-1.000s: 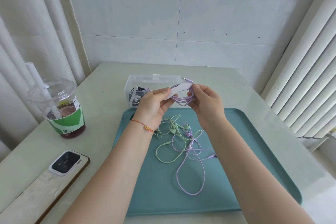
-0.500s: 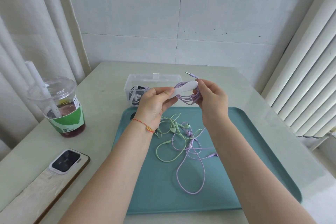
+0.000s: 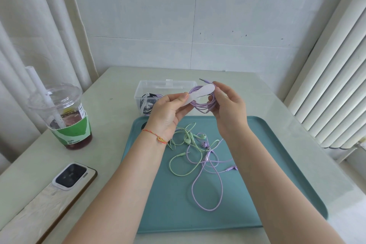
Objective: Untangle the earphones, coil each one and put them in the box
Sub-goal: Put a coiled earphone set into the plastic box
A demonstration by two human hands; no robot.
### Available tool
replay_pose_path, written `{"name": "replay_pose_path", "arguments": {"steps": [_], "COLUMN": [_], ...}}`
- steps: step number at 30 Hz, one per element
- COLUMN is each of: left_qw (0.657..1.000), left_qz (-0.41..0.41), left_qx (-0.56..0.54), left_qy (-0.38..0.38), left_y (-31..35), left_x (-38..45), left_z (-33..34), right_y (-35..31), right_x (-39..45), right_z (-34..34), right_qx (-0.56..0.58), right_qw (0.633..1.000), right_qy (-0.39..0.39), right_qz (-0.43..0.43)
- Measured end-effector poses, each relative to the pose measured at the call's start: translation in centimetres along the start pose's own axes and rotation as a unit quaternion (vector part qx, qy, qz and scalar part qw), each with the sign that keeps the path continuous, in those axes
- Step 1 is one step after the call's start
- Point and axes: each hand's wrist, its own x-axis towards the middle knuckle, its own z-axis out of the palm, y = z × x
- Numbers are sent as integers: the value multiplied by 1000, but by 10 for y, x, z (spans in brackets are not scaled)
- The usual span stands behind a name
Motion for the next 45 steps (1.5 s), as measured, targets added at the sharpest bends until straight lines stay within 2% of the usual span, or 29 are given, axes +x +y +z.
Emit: {"name": "replay_pose_path", "arguments": {"steps": [9, 14, 28, 35, 45], "left_qw": [1000, 1000, 1000, 1000, 990], "left_qz": [-11, -18, -2, -15, -27], "left_qx": [-6, 17, -5, -10, 117], "left_qy": [0, -19, 24, -18, -79], "left_y": [1, 2, -4, -4, 1], "left_x": [1, 0, 6, 5, 1], "left_z": [0, -2, -3, -4, -9], "right_y": [1, 0, 0, -2, -7], "right_x": [-3, 1, -5, -5, -5], "right_z": [1, 0, 0, 2, 1], "right_qx": [26, 38, -8, -3, -88], "right_qw": [1000, 999, 1000, 1000, 990], "right_qy": [7, 27, -13, -31, -107], "right_qz": [-15, 4, -10, 4, 34]}}
